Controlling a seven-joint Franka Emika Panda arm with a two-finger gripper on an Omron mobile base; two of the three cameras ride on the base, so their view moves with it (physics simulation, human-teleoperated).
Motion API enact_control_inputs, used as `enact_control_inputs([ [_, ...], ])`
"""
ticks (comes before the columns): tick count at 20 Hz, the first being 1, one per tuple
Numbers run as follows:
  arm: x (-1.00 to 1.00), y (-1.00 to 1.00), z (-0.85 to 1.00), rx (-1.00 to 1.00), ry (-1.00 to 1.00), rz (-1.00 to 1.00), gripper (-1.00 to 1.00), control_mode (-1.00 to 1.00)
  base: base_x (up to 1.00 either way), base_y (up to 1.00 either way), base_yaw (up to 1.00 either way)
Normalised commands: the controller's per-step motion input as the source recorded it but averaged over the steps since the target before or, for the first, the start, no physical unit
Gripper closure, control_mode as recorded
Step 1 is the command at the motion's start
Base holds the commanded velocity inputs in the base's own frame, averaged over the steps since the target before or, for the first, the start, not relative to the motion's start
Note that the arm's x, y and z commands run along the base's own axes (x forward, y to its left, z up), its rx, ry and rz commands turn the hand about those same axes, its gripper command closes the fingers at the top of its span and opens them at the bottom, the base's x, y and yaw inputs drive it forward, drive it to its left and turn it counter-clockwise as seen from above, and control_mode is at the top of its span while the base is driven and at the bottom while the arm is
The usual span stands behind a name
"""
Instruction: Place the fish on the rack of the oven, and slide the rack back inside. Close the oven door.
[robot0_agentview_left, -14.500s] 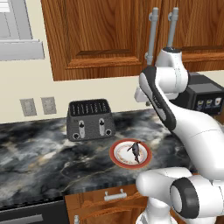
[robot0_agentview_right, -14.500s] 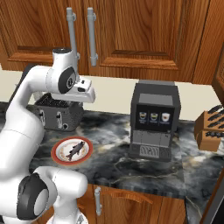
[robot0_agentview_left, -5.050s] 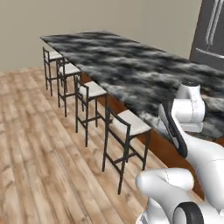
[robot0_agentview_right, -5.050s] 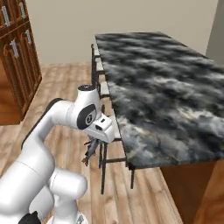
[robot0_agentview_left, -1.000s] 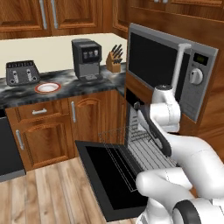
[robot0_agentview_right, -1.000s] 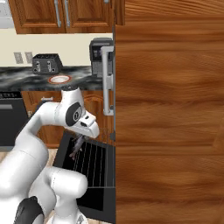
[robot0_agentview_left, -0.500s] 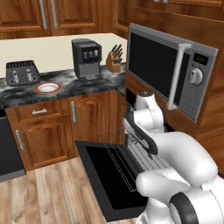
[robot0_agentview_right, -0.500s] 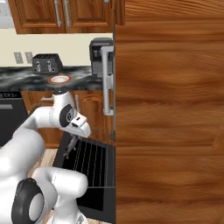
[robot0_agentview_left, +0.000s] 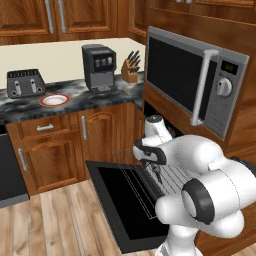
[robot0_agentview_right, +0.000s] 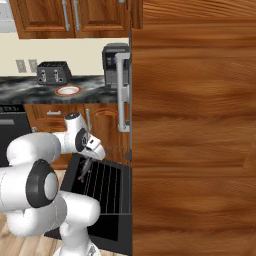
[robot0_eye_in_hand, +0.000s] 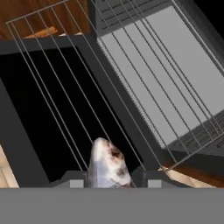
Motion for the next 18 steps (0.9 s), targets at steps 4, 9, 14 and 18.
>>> enact_control_inputs([
  [4, 0.76, 0.0, -0.43, 0.0, 0.01, 0.0, 1.0, -1.0, 0.0, 0.0, 0.0],
  [9, 0.65, 0.0, -0.39, 0.0, 0.01, 0.0, 1.0, -1.0, 0.0, 0.0, 0.0],
  [14, 0.61, 0.0, -0.43, 0.0, 0.0, 0.0, 1.0, -1.0, 0.0, 0.0, 0.0],
  [18, 0.6, 0.05, -0.5, -0.01, 0.0, 0.0, 1.0, -1.0, 0.0, 0.0, 0.0],
])
